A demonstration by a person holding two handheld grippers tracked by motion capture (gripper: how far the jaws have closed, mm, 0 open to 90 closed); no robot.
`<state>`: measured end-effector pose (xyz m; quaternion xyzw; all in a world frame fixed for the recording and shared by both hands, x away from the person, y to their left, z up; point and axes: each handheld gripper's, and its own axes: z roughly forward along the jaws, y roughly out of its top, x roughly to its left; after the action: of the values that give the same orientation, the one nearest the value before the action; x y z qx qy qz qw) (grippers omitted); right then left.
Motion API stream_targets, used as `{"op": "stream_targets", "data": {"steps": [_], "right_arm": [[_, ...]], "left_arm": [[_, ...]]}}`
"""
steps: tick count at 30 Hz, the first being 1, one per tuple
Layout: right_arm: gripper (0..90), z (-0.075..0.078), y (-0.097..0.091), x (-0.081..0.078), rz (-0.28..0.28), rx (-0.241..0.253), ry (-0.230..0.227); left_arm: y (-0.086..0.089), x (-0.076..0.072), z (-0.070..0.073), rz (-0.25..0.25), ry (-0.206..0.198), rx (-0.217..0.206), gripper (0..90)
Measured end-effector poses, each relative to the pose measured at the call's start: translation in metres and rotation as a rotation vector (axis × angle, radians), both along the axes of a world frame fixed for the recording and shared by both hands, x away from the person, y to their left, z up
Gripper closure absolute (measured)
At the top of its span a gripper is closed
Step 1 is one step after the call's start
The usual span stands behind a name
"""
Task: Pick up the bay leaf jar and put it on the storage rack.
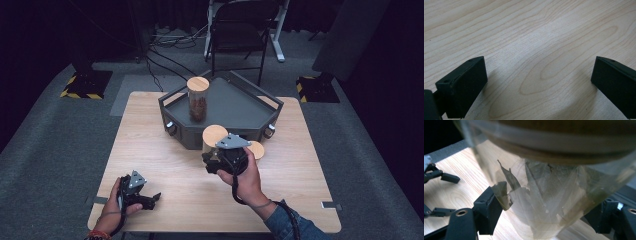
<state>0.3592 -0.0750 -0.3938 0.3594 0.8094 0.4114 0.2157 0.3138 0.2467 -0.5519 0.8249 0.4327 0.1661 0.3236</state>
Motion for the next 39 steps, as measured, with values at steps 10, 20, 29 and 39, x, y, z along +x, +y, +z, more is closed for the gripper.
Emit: {"op": "stream_targets", "data": {"steps": [10, 20, 29, 39], "right_arm": [[25.0, 0.027, -0.009, 0.008, -0.002, 0.017, -0.015], [25.0, 0.049, -0.016, 0.019, -0.018, 0.015, -0.051], [25.0, 0.055, -0.021, 0.030, -0.029, 0.023, -0.045], [25.0, 0.063, -0.024, 0.043, -0.042, 0.022, -0.065]], "left_arm": [[0.000, 0.000, 0.000, 0.000, 0.000, 0.000, 0.3], [0.000, 0.000, 0.000, 0.000, 0.000, 0.000, 0.3], [0.000, 0.000, 0.000, 0.000, 0.000, 0.000, 0.3], [0.000, 0.000, 0.000, -0.001, 0.000, 0.000, 0.3]]}}
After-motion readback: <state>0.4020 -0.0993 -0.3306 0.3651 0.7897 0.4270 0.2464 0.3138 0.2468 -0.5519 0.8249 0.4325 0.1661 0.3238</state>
